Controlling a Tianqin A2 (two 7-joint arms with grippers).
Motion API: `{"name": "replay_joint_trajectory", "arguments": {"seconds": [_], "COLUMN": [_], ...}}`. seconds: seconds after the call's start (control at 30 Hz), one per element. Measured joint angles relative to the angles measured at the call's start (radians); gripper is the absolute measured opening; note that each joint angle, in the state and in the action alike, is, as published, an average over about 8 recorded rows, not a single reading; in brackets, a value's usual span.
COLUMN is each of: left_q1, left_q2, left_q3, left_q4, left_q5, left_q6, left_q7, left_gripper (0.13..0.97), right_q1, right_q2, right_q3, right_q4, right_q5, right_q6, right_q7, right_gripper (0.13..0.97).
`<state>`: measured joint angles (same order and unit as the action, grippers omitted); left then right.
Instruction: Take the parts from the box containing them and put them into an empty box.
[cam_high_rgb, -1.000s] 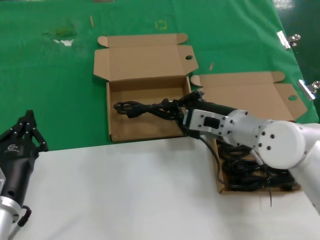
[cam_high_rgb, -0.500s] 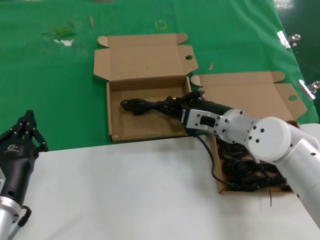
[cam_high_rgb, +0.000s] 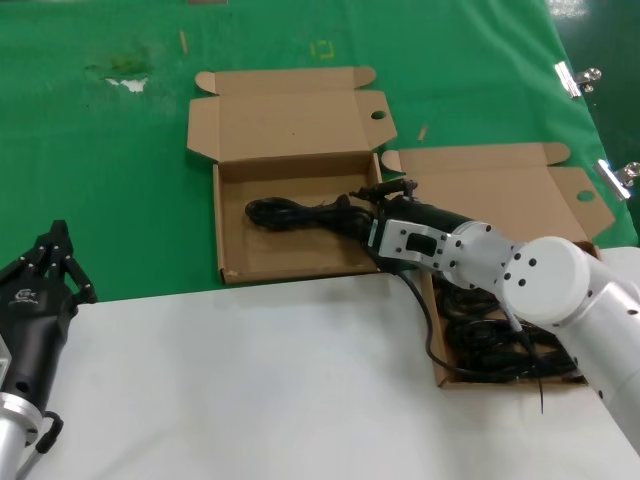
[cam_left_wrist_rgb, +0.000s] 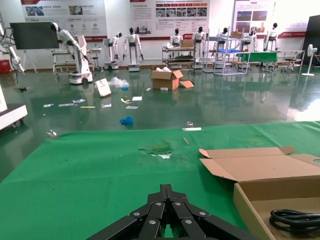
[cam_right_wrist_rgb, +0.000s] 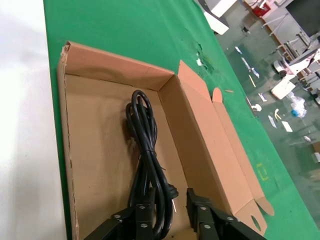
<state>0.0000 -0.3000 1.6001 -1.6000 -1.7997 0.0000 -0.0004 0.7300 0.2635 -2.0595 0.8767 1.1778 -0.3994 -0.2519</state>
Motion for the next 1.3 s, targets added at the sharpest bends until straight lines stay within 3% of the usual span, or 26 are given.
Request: {"name": "replay_joint_trajectory", "arguments": {"seconds": [0.17, 0.43, 0.57, 0.77, 1.13, 1.3], "left_q1": [0.0, 0.0, 0.0, 0.0, 0.0, 0.0], "left_q2": [0.0, 0.0, 0.0, 0.0, 0.0, 0.0], "left_q3": [0.0, 0.0, 0.0, 0.0, 0.0, 0.0], "left_q4": [0.0, 0.0, 0.0, 0.0, 0.0, 0.0], "left_q5": [0.0, 0.0, 0.0, 0.0, 0.0, 0.0], "left_q6": [0.0, 0.0, 0.0, 0.0, 0.0, 0.0], "left_q7": [0.0, 0.0, 0.0, 0.0, 0.0, 0.0], "left_gripper": [0.14, 0.14, 0.14, 0.14, 0.14, 0.14], "right_q1": [-0.015, -0.072, -0.118, -0.192, -0.362, -0.43], "right_q2": [0.015, 0.066, 0.098, 0.146, 0.232, 0.261], "right_q3": [0.01, 0.064, 0.111, 0.191, 0.35, 0.393], "right_q4": [0.041, 0.197, 0.295, 0.435, 0.696, 0.765], "right_q5": [-0.008, -0.068, -0.104, -0.127, -0.083, -0.039], "right_q6": [-0.01, -0.061, -0.093, -0.127, -0.148, -0.139], "right_q7": [0.028, 0.171, 0.263, 0.376, 0.521, 0.539], "right_gripper": [0.293, 0.453, 0.453, 0.613, 0.832, 0.882]}}
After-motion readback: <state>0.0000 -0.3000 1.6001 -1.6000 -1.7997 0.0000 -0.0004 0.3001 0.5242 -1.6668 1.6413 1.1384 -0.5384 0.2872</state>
